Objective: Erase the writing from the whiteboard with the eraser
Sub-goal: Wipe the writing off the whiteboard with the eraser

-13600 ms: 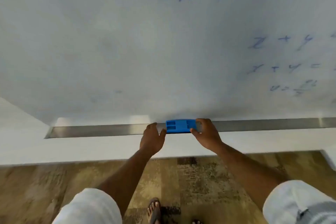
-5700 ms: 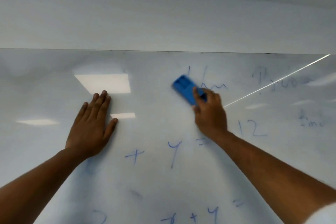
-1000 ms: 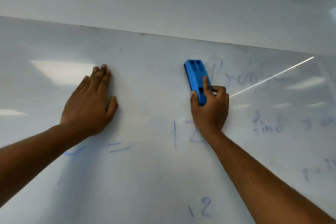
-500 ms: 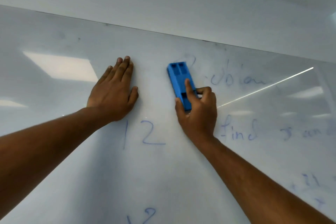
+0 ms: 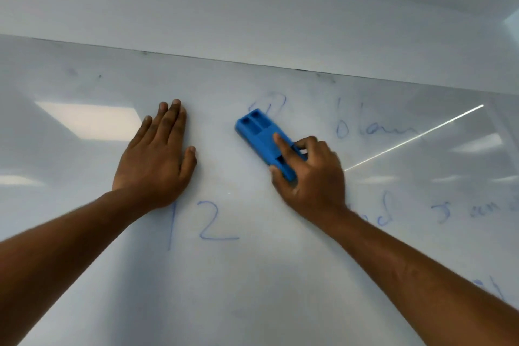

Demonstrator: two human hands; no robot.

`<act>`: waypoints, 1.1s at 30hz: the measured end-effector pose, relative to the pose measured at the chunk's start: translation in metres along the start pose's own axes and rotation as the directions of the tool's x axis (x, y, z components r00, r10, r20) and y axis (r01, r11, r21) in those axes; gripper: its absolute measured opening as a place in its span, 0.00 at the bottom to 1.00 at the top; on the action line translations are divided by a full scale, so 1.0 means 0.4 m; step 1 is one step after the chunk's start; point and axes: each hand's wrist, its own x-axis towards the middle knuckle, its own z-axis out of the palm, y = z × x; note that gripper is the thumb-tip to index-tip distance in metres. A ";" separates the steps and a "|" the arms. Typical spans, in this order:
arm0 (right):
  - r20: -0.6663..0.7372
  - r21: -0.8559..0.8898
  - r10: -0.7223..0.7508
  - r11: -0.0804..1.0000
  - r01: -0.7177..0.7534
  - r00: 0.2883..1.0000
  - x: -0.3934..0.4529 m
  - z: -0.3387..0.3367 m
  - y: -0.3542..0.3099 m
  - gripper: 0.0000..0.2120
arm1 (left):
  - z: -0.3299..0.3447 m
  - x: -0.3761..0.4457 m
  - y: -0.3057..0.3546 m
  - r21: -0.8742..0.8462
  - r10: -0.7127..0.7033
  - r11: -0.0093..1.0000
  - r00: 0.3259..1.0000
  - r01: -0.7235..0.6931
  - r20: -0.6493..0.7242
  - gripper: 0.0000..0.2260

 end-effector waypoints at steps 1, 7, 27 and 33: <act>-0.018 -0.038 0.098 0.994 -0.099 0.995 0.024 -0.003 0.034 0.28 | -0.001 0.000 0.000 0.003 0.001 1.000 1.000 -0.001 0.001 0.40; -0.029 0.039 0.514 0.858 -0.513 0.858 0.129 0.017 0.014 0.31 | 0.008 -0.001 0.000 0.014 0.001 1.000 1.000 -0.001 -0.018 0.38; 0.082 -0.051 0.341 0.940 -0.337 0.937 0.199 0.014 0.016 0.29 | 0.003 -0.005 0.003 -0.026 -0.006 1.000 1.000 0.006 -0.002 0.39; 0.031 0.039 0.394 0.918 -0.395 0.919 0.142 0.016 -0.070 0.29 | 0.002 -0.008 -0.003 -0.037 -0.011 0.999 1.000 0.011 -0.006 0.36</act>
